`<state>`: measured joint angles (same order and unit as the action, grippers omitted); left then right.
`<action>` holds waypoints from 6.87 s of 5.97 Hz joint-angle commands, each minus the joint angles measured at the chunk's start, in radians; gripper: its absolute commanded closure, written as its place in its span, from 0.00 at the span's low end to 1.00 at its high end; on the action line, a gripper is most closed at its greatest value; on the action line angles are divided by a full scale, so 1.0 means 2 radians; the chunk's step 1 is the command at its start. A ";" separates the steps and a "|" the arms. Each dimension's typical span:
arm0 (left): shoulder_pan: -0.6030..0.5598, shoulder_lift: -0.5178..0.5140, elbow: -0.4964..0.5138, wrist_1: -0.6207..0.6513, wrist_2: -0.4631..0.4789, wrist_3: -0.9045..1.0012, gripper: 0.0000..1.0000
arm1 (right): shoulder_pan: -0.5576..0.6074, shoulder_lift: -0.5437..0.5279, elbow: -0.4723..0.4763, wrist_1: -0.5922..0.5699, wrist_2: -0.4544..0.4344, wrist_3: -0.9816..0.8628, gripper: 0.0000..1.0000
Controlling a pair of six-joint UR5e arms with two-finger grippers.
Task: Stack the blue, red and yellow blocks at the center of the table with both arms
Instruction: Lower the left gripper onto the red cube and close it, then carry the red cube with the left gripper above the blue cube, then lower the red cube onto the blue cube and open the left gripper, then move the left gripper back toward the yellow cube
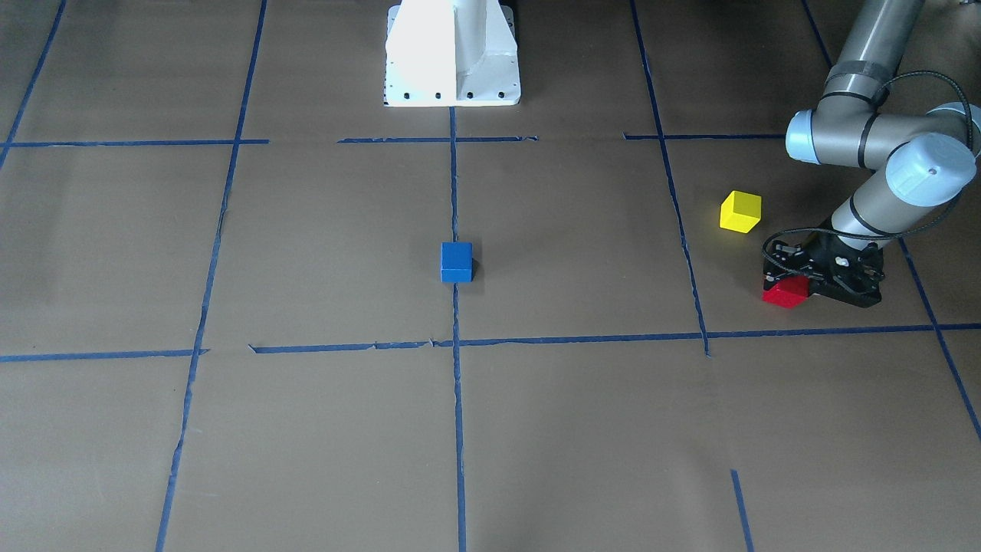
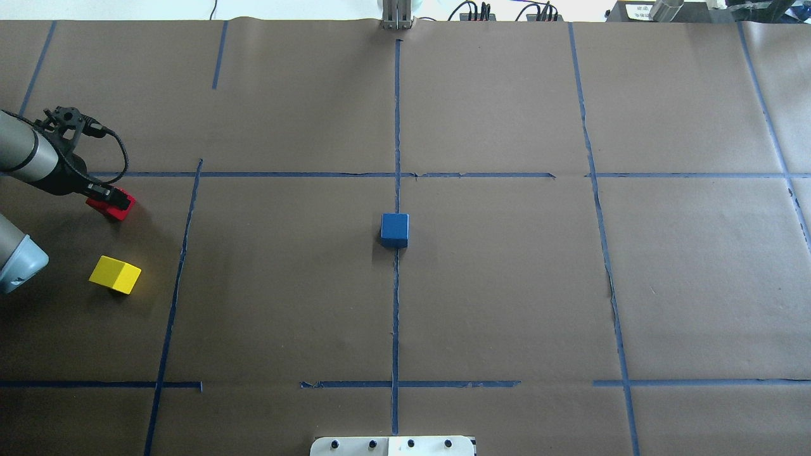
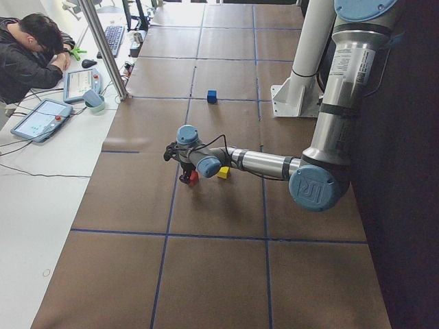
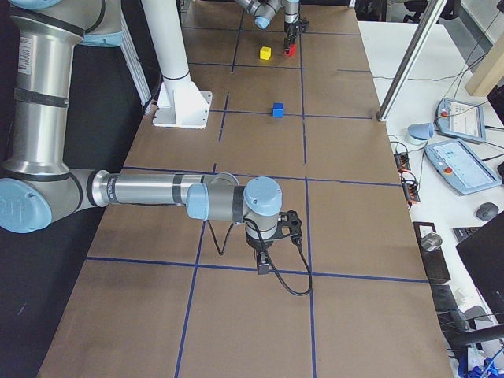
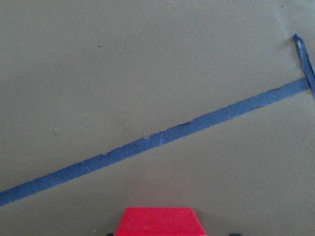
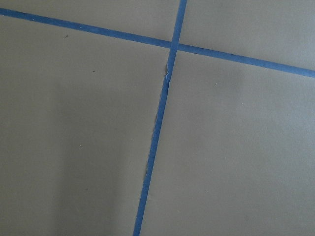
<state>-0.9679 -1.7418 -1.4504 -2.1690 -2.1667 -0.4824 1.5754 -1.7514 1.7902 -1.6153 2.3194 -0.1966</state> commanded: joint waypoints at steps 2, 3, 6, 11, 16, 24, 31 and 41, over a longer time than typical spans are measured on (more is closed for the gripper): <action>0.000 -0.005 -0.019 0.003 0.001 -0.006 0.52 | 0.000 0.001 0.000 0.000 0.000 0.000 0.00; 0.000 -0.020 -0.029 0.007 0.001 -0.035 0.52 | 0.000 0.001 0.000 0.000 0.000 0.000 0.00; 0.047 -0.113 -0.055 0.062 0.003 -0.181 0.52 | 0.000 0.000 0.001 0.000 0.000 0.000 0.00; 0.217 -0.337 -0.065 0.311 0.169 -0.352 0.52 | 0.000 0.000 -0.001 0.000 -0.002 0.001 0.00; 0.235 -0.375 -0.003 0.299 0.192 -0.365 0.52 | 0.000 0.000 -0.002 0.000 -0.002 0.001 0.00; 0.239 -0.377 0.011 0.284 0.194 -0.368 0.51 | 0.000 0.000 -0.002 0.000 -0.002 0.000 0.00; 0.231 -0.377 0.021 0.278 0.193 -0.363 0.33 | 0.000 0.000 0.000 0.000 -0.002 0.000 0.00; 0.016 -0.037 -0.207 0.262 -0.013 -0.029 0.00 | 0.000 0.000 -0.002 0.000 -0.003 0.001 0.00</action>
<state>-0.8993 -1.9817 -1.7892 -1.6289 -2.1867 -0.6726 1.5754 -1.7518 1.7872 -1.6153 2.3141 -0.1949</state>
